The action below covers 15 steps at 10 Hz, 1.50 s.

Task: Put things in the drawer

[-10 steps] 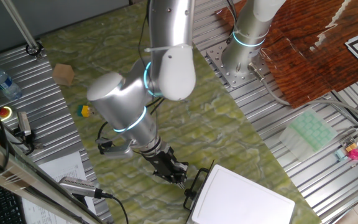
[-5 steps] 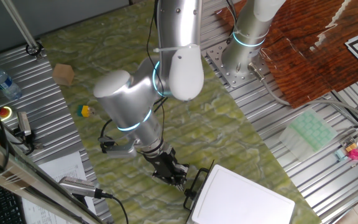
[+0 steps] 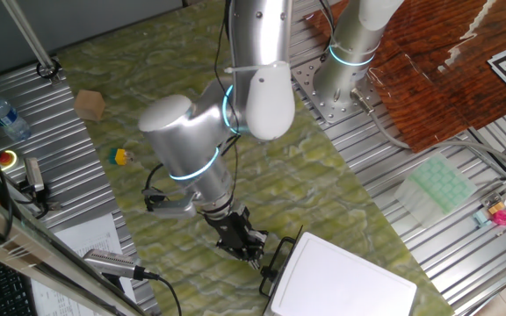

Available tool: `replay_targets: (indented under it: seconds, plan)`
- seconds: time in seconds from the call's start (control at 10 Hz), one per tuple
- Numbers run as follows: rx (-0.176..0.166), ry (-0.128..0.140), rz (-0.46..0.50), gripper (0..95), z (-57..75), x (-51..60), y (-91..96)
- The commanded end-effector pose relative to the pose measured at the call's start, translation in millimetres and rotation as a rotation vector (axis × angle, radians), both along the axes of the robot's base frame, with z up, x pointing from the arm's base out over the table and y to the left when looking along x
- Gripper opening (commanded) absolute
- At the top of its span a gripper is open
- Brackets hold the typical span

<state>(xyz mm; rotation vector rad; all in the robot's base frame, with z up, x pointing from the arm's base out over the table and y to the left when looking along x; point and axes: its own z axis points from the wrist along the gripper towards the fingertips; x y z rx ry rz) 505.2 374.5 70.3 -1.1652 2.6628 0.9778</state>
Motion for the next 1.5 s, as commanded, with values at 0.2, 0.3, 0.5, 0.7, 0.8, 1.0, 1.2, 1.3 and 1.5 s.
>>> replay_targets:
  seconds: [0.2, 0.3, 0.5, 0.7, 0.8, 1.0, 1.2, 1.3, 1.5]
  plan:
    - [0.027, 0.016, -0.010, 0.0, 0.2, -0.3, 1.5]
    - [0.034, 0.020, -0.014, 0.0, 0.7, -0.8, 2.1]
    - [0.038, 0.040, -0.024, 0.0, 3.1, -3.0, 4.4]
    - [0.043, 0.047, -0.032, 0.0, 2.9, -4.7, 7.3]
    - [0.054, 0.056, -0.042, 0.0, 2.4, -5.2, 8.4]
    - [0.067, 0.062, -0.048, 0.0, 3.5, -5.6, 8.9]
    - [0.080, 0.072, -0.057, 0.0, 4.2, -5.7, 9.5]
    - [0.093, 0.079, -0.064, 0.0, 4.9, -6.0, 9.8]
    - [0.096, 0.086, -0.072, 0.0, 6.2, -6.3, 11.2]
